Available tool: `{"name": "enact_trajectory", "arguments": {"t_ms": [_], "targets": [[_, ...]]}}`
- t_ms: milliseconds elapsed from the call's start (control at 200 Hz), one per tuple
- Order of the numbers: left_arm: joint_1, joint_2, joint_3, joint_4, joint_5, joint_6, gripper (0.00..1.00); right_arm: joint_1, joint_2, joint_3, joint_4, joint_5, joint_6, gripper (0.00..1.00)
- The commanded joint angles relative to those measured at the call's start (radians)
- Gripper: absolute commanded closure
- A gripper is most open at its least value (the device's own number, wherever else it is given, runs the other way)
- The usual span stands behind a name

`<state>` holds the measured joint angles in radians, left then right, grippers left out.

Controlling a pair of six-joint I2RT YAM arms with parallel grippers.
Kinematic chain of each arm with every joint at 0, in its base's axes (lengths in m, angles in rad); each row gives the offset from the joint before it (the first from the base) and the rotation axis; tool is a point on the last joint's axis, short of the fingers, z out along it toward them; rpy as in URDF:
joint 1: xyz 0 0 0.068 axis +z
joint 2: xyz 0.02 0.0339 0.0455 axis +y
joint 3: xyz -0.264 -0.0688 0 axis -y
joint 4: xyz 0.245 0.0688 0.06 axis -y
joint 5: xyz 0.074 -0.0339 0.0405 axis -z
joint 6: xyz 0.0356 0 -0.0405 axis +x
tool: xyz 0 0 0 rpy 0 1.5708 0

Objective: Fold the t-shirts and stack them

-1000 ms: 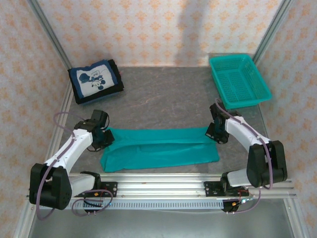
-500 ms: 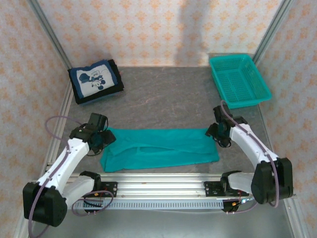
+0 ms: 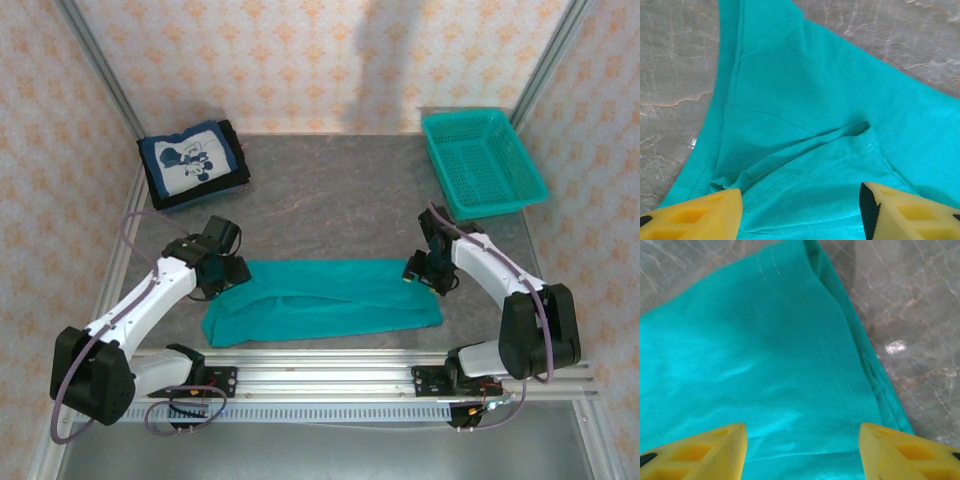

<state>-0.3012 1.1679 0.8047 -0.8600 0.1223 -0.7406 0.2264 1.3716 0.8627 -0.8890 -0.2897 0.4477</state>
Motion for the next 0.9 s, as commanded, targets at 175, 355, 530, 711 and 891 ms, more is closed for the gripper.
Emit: {"name": "enact_trajectory", "arguments": {"t_ms": [175, 355, 530, 711, 891], "targets": [[-0.002, -0.014, -0.063, -0.021, -0.050, -0.110, 0.36, 0.002, -0.060, -0.047, -0.143, -0.019, 0.046, 0.43], [-0.001, 0.003, -0.089, 0.024, -0.046, -0.154, 0.36, 0.002, -0.040, -0.090, -0.108, -0.045, 0.058, 0.44], [-0.001, 0.013, -0.106, 0.047, -0.041, -0.182, 0.36, 0.000, 0.004, -0.100, -0.056, -0.047, 0.068, 0.46], [-0.001, 0.012, -0.112, 0.052, -0.047, -0.190, 0.37, -0.001, 0.047, -0.105, -0.029, -0.031, 0.071, 0.55], [0.000, -0.008, -0.130, 0.049, -0.055, -0.208, 0.38, -0.001, 0.049, -0.108, -0.016, -0.006, 0.082, 0.81]]}}
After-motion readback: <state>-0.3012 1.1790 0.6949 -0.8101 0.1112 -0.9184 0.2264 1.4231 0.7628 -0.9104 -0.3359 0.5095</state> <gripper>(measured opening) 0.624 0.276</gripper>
